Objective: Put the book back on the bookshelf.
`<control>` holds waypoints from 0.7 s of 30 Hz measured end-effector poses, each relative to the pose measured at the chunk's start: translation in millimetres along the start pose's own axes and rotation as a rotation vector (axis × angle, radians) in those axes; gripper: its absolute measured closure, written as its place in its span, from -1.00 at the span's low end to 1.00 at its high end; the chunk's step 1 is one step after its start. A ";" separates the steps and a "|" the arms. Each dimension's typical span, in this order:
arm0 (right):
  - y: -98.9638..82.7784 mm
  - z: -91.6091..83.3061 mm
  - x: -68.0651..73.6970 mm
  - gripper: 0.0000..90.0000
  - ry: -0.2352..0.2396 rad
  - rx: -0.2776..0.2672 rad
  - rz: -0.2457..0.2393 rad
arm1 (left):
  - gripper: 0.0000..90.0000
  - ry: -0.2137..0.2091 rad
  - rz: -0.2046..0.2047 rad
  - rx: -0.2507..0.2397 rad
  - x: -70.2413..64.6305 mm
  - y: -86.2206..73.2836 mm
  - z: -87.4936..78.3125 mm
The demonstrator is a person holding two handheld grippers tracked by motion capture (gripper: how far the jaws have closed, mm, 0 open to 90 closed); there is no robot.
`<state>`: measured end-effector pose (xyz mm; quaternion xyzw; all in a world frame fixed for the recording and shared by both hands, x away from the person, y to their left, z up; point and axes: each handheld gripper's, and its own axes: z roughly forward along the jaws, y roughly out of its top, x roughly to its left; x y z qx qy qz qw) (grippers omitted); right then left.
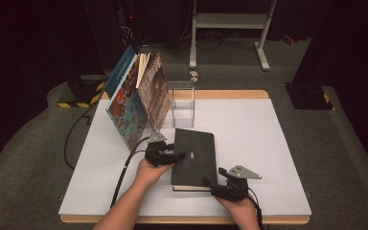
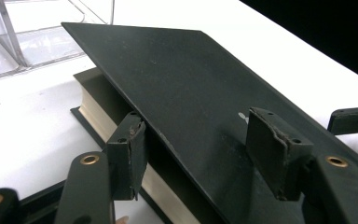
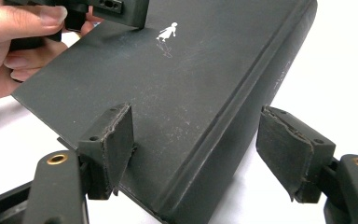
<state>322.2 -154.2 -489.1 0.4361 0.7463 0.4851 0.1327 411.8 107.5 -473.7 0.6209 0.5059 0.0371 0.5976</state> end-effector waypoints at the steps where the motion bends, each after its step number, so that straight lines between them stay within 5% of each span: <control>1: 0.1 0.1 0.2 -0.39 -0.001 0.002 0.000 | -0.10 0.002 -0.003 0.000 0.5 -0.5 -0.3; 13: 2.5 1.5 -0.4 -0.39 -0.003 0.014 -0.005 | 0.01 0.043 -0.020 -0.001 0.7 -1.2 -2.5; 21: 25.2 13.9 -10.1 -0.38 -0.027 0.023 -0.009 | 0.05 0.074 -0.029 0.006 1.3 -3.7 -1.4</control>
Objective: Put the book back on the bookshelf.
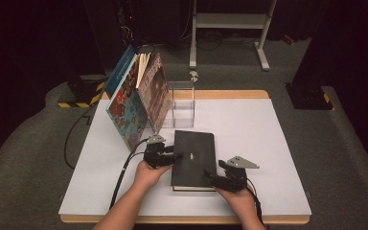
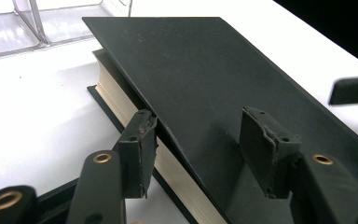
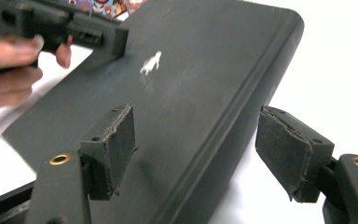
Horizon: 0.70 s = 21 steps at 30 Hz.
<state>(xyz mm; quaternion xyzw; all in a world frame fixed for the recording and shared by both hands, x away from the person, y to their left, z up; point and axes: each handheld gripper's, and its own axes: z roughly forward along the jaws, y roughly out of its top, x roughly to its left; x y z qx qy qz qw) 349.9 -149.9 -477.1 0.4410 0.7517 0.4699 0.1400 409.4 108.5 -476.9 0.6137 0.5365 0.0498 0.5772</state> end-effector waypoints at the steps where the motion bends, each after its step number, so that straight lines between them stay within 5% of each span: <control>1: 3.0 2.6 -1.2 -0.38 0.000 0.002 0.002 | 0.05 -0.001 0.006 0.000 0.2 0.0 -0.2; 8: 11.0 19.5 -12.1 -0.39 0.018 0.028 0.040 | 0.07 -0.011 0.027 -0.019 -1.7 -0.1 -2.0; 21: 9.6 21.5 -17.4 -0.42 0.052 0.027 0.078 | 0.13 -0.029 0.106 -0.083 -13.5 2.6 -8.7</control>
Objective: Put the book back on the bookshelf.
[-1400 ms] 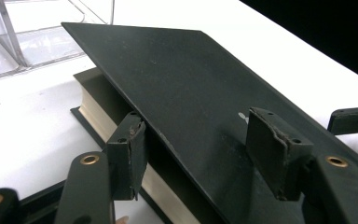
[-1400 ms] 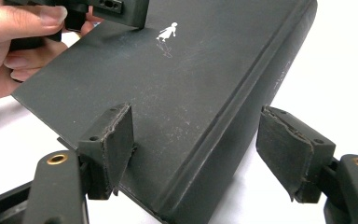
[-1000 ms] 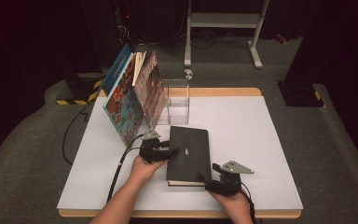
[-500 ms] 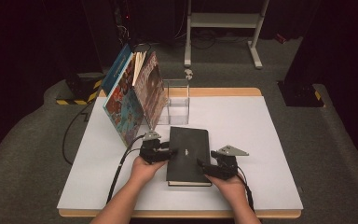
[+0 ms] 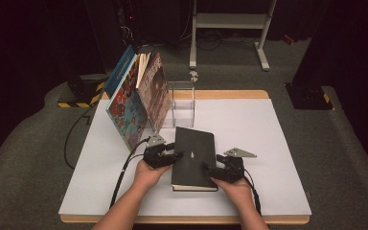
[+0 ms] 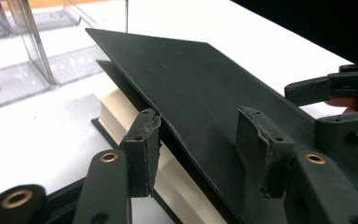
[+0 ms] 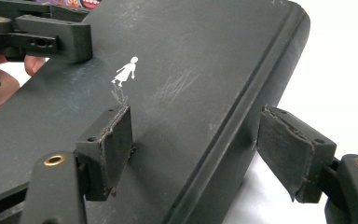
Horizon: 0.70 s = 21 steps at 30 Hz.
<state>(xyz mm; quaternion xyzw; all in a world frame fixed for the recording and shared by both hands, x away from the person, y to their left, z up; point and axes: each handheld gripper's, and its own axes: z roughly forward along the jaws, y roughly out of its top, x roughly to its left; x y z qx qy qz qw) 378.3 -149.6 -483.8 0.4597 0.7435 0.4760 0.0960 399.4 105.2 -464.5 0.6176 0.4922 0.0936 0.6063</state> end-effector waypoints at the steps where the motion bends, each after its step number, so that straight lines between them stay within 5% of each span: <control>1: 0.1 0.1 -0.5 -0.42 0.001 0.000 0.003 | 0.13 0.002 -0.003 0.003 0.1 0.3 0.1; 10: -1.9 0.7 0.4 -0.42 -0.003 -0.004 0.013 | 0.10 0.005 -0.068 0.037 5.2 1.6 6.0; 21: -3.2 -2.7 3.1 -0.38 -0.014 -0.017 0.012 | 0.00 -0.019 -0.054 -0.015 1.5 0.2 9.7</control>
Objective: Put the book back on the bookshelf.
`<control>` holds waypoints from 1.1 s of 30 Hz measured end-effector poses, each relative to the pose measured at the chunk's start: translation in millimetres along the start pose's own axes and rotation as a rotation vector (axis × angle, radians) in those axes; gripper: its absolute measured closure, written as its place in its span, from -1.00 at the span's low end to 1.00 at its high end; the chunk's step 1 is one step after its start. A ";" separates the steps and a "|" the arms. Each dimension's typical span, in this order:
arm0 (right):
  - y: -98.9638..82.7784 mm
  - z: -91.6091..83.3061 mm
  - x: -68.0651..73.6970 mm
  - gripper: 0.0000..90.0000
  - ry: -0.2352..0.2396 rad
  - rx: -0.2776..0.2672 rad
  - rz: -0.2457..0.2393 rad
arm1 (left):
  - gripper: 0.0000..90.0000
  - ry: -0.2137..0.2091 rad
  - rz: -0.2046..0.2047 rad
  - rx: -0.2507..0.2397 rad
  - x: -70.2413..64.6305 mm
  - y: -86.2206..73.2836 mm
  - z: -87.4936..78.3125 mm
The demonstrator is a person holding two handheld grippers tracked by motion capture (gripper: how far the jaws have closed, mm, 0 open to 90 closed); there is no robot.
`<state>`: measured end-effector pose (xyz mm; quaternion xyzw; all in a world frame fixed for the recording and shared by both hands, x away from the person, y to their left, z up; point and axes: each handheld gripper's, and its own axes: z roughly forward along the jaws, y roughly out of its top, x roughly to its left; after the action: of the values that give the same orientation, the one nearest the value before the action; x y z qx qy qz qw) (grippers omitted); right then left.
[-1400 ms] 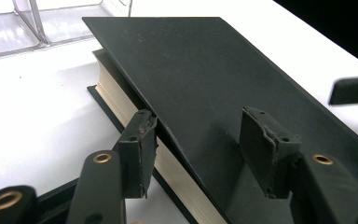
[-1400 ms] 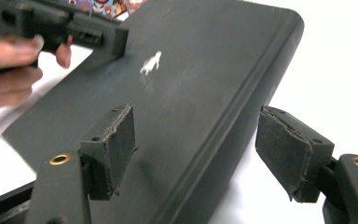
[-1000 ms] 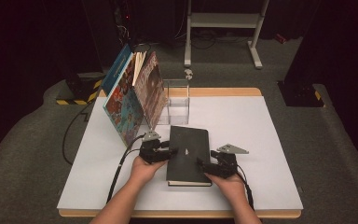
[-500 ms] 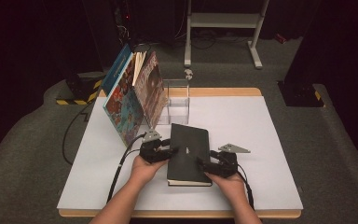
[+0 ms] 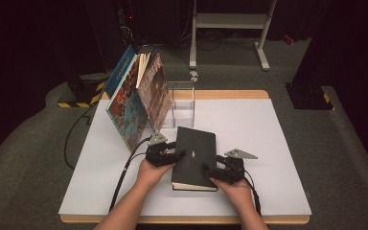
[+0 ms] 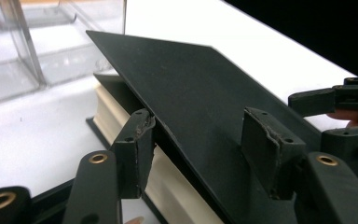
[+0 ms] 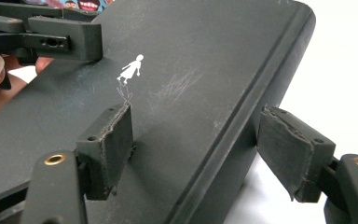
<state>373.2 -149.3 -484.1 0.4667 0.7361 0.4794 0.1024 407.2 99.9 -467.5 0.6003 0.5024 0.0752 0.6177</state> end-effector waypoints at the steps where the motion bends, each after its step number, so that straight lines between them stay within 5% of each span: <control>1: -0.3 -0.7 0.9 -0.37 -0.004 -0.007 -0.011 | 0.00 -0.005 -0.001 0.005 0.2 0.2 0.4; 19: -4.2 -1.7 3.5 -0.37 -0.028 -0.039 -0.028 | -0.04 0.031 -0.018 0.022 -3.1 0.6 10.9; 30: -3.2 -3.6 1.2 -0.39 -0.005 -0.043 -0.016 | 0.17 -0.002 0.061 -0.024 -10.4 3.7 4.0; 33: -2.5 -3.6 -1.0 -0.44 0.008 -0.036 0.000 | 0.22 -0.026 0.041 -0.028 -12.5 6.0 1.2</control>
<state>370.1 -152.5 -484.5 0.4628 0.7277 0.4946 0.1080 405.1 92.0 -456.2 0.6029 0.4805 0.0870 0.6309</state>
